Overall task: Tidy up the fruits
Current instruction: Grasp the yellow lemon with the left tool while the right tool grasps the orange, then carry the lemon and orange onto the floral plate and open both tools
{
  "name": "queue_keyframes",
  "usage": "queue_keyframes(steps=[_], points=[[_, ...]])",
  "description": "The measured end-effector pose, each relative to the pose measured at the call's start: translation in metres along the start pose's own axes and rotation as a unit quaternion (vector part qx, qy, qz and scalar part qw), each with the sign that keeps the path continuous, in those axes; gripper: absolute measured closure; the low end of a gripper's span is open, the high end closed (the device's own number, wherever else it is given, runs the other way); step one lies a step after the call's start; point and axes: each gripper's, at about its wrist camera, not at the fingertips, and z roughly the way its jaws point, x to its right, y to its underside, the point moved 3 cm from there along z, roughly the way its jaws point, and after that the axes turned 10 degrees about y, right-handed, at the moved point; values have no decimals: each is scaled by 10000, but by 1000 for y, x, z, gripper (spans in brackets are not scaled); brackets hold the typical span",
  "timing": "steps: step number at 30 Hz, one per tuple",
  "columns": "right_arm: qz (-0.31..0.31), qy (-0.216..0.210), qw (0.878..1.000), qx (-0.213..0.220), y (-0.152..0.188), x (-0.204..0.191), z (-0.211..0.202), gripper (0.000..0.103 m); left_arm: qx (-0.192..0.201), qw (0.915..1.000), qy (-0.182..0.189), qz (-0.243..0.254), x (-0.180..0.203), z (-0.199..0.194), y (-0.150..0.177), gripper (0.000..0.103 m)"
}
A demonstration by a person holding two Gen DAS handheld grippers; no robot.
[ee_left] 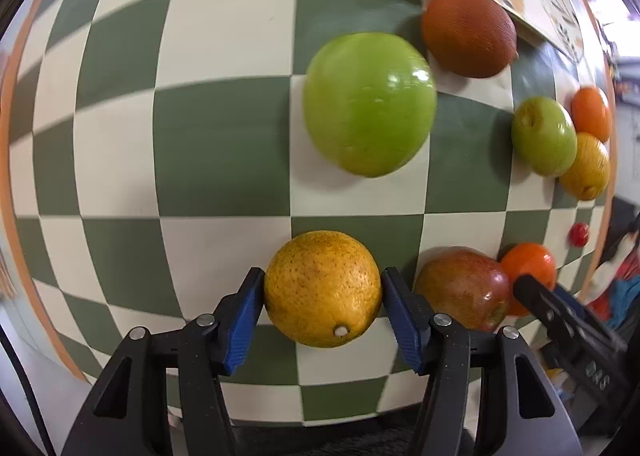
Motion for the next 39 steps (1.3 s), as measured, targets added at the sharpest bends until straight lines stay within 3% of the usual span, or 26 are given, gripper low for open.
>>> queue_keyframes(steps=[2, 13, 18, 21, 23, 27, 31, 35, 39], points=[[21, -59, 9999, -99, -1, -3, 9, 36, 79, 9998, -118, 154, 3, 2, 0, 46], [-133, -35, 9999, -69, 4, -21, 22, 37, 268, 9996, -65, 100, 4, 20, 8, 47], [-280, -256, 9993, 32, 4, -20, 0, 38, 512, 9982, 300, 93, 4, -13, 20, 47], [-401, -541, 9972, 337, -8, -15, -35, 38, 777, 9947, 672, -17, 14, -45, 13, 47], [-459, -691, 9949, 566, -23, -12, -60, 38, 1010, 9911, 870, -47, 34, -81, -15, 47], [-655, -753, 9903, 971, -97, -18, -98, 38, 1276, 9868, 990, -107, 65, -118, -75, 47], [-926, -615, 9868, 1174, -181, -33, -104, 38, 1166, 9889, 843, -370, 75, -104, -166, 47], [-1289, -468, 9857, 980, -238, -57, -86, 38, 758, 9896, 1028, -661, 77, -86, -226, 47], [-1633, -264, 9824, 865, -271, -79, -64, 38, 576, 9892, 1066, -823, 84, -70, -264, 47]])
